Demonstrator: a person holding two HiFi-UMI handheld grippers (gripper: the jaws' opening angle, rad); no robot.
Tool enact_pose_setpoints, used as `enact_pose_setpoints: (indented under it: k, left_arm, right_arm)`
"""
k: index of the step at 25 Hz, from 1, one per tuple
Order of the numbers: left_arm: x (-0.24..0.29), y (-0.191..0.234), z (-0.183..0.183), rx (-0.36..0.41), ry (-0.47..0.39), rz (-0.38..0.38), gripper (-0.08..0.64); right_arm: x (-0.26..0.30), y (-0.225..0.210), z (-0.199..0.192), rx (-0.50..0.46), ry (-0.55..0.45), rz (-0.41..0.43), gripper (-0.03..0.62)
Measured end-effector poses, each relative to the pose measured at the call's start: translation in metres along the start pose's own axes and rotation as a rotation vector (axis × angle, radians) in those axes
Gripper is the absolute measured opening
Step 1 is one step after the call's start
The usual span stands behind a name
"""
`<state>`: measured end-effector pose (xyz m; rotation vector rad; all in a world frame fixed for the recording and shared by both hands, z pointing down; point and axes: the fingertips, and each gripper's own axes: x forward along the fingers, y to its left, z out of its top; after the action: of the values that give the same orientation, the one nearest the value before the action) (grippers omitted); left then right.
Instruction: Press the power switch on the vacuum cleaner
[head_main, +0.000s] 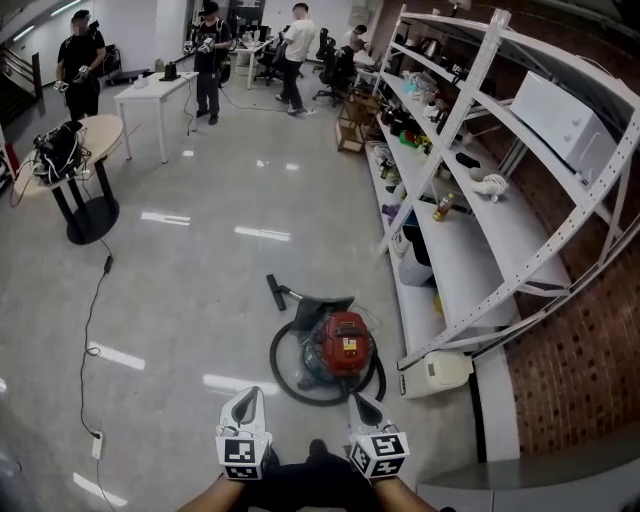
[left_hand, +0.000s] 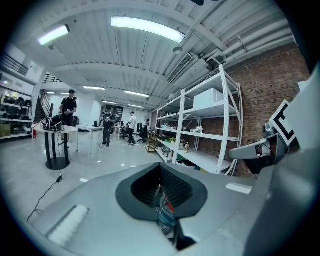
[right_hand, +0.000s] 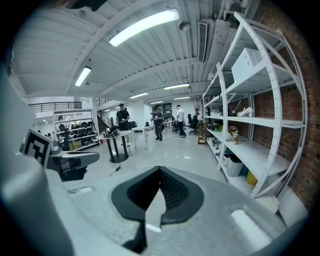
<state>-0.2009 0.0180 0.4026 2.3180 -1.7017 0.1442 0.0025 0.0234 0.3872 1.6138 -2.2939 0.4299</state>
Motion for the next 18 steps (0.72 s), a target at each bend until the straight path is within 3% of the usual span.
enact_pose_setpoints:
  k: [11, 18]
  left_arm:
    - [0.036, 0.018, 0.007, -0.038, 0.025, 0.074, 0.011]
    - [0.095, 0.007, -0.026, -0.015, 0.119, 0.099, 0.011]
  right_arm:
    - [0.058, -0.036, -0.004, 0.001, 0.051, 0.016, -0.008]
    - [0.104, -0.078, -0.015, 0.023, 0.102, 0.047, -0.008]
